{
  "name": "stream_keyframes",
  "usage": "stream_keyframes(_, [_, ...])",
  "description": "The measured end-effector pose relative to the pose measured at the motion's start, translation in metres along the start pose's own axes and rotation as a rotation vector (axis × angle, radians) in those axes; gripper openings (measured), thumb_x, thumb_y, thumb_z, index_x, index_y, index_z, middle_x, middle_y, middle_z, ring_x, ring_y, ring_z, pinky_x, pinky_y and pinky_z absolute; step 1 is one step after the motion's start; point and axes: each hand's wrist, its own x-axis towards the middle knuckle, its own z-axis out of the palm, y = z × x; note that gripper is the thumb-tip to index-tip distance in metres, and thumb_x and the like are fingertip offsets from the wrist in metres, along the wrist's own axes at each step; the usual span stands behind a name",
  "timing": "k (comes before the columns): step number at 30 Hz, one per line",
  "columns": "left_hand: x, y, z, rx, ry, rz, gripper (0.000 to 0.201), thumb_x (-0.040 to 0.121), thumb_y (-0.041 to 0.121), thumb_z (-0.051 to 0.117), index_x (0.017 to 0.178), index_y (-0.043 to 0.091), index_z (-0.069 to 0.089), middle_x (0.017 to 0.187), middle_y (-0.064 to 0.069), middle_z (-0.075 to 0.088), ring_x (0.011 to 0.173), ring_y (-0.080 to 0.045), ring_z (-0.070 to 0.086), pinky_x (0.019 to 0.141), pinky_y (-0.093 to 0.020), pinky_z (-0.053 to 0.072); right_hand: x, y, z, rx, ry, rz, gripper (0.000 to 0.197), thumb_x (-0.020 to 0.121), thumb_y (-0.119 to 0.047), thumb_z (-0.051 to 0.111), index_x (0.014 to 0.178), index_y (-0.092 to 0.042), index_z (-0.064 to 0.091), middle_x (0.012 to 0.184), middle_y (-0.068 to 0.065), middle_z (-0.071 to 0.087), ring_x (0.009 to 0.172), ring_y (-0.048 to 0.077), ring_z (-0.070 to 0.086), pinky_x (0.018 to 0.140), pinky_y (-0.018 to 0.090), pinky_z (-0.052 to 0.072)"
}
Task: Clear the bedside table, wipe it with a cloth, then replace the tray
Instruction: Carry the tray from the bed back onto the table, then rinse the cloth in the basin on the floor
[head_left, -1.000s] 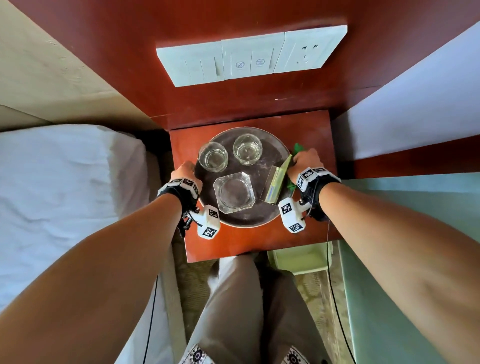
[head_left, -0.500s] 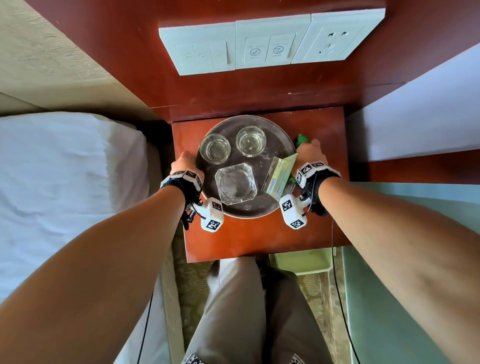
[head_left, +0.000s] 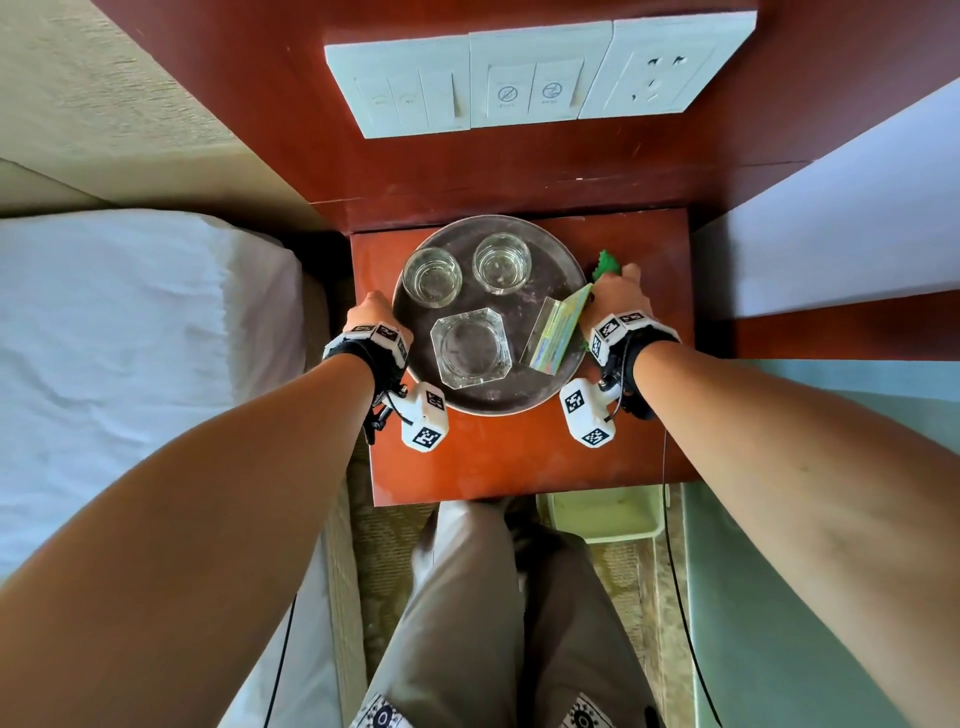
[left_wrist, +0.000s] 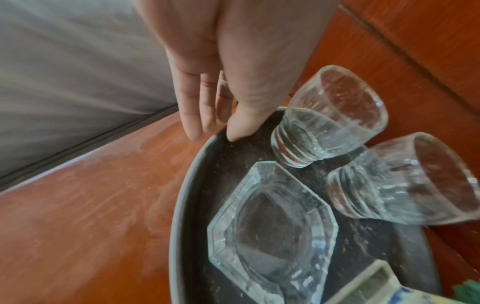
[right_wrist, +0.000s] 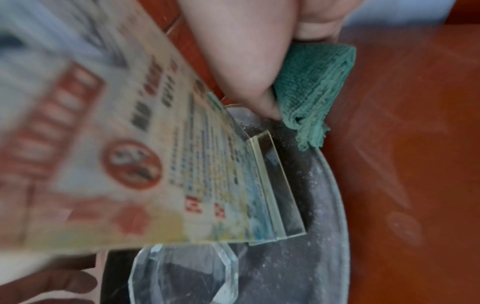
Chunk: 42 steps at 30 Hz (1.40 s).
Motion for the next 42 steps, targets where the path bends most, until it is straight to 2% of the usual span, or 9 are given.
stream_keyframes(8, [-0.089, 0.018, -0.038, -0.005, 0.078, 0.179, 0.029, 0.088, 0.024, 0.06, 0.115, 0.014, 0.06, 0.102, -0.012, 0.067, 0.088, -0.032, 0.063, 0.071, -0.032, 0.049, -0.076, 0.023, -0.05, 0.17, 0.04, -0.134, 0.022, 0.087, -0.013, 0.059, 0.108, -0.019, 0.064, 0.127, 0.006, 0.043, 0.095, 0.032, 0.06, 0.083, 0.028, 0.045])
stream_keyframes(14, [-0.177, 0.037, -0.061, -0.224, 0.027, 0.255, 0.019, 0.083, 0.026, 0.068, 0.1, 0.019, 0.063, 0.099, -0.002, 0.066, 0.087, -0.022, 0.064, 0.078, -0.028, 0.053, -0.154, 0.043, -0.092, 0.295, 0.003, -0.28, 0.052, 0.079, -0.006, 0.062, 0.12, -0.035, 0.049, 0.122, 0.005, 0.052, 0.102, 0.028, 0.059, 0.089, 0.032, 0.048])
stream_keyframes(17, [-0.22, 0.046, -0.06, -0.338, -0.038, 0.344, 0.02, 0.083, 0.023, 0.069, 0.101, 0.019, 0.061, 0.101, -0.007, 0.069, 0.089, -0.026, 0.068, 0.084, -0.038, 0.058, -0.191, 0.055, -0.102, 0.374, -0.027, -0.297, 0.066, 0.073, -0.012, 0.068, 0.124, -0.039, 0.037, 0.118, 0.0, 0.058, 0.097, 0.022, 0.061, 0.088, 0.035, 0.052])
stream_keyframes(21, [-0.274, 0.055, -0.053, -0.46, -0.233, 0.388, 0.032, 0.085, 0.014, 0.071, 0.113, 0.008, 0.056, 0.102, -0.012, 0.064, 0.084, -0.027, 0.064, 0.082, -0.047, 0.058, -0.233, 0.069, -0.107, 0.4, -0.057, -0.301, 0.067, 0.065, -0.022, 0.077, 0.124, -0.028, 0.046, 0.118, -0.002, 0.06, 0.102, 0.019, 0.061, 0.093, 0.037, 0.051])
stream_keyframes(27, [-0.32, 0.039, -0.029, -0.382, -0.407, 0.435, 0.079, 0.077, 0.039, 0.078, 0.142, 0.016, 0.041, 0.124, -0.011, 0.06, 0.106, -0.027, 0.064, 0.091, -0.045, 0.056, -0.289, 0.088, -0.11, 0.418, -0.232, -0.451, 0.064, 0.07, -0.013, 0.082, 0.129, -0.015, 0.055, 0.122, -0.002, 0.06, 0.112, 0.016, 0.057, 0.099, 0.034, 0.046])
stream_keyframes(32, [-0.335, 0.009, 0.003, -0.394, -0.529, 0.435, 0.034, 0.085, 0.016, 0.073, 0.118, 0.016, 0.065, 0.117, -0.01, 0.068, 0.102, -0.025, 0.067, 0.092, -0.041, 0.056, -0.323, 0.111, -0.091, 0.586, -0.273, -0.384, 0.054, 0.071, -0.007, 0.08, 0.12, -0.019, 0.06, 0.115, 0.0, 0.064, 0.106, 0.018, 0.061, 0.09, 0.03, 0.05])
stream_keyframes(37, [-0.346, -0.021, 0.044, -0.517, -0.546, 0.306, 0.031, 0.087, 0.008, 0.068, 0.118, 0.003, 0.063, 0.109, -0.017, 0.069, 0.095, -0.031, 0.069, 0.08, -0.036, 0.057, -0.341, 0.145, -0.046, 0.776, -0.355, -0.211, 0.038, 0.079, -0.011, 0.071, 0.112, -0.027, 0.06, 0.12, 0.003, 0.061, 0.106, 0.025, 0.063, 0.085, 0.043, 0.057])
stream_keyframes(40, [-0.35, -0.032, 0.072, -0.501, -0.494, 0.25, 0.035, 0.088, 0.014, 0.068, 0.121, 0.005, 0.059, 0.1, -0.011, 0.06, 0.07, -0.019, 0.06, 0.055, -0.027, 0.049, -0.348, 0.169, -0.018, 0.888, -0.376, -0.081, 0.04, 0.08, -0.002, 0.064, 0.115, -0.021, 0.06, 0.122, 0.005, 0.056, 0.109, 0.028, 0.058, 0.083, 0.045, 0.058])
stream_keyframes(42, [-0.349, -0.035, 0.089, -0.485, -0.497, 0.224, 0.037, 0.088, 0.015, 0.068, 0.121, 0.003, 0.06, 0.1, -0.011, 0.06, 0.074, -0.023, 0.059, 0.053, -0.028, 0.049, -0.35, 0.184, -0.001, 0.934, -0.36, -0.061, 0.042, 0.077, 0.004, 0.063, 0.112, -0.02, 0.06, 0.12, 0.006, 0.056, 0.107, 0.029, 0.059, 0.083, 0.046, 0.058])
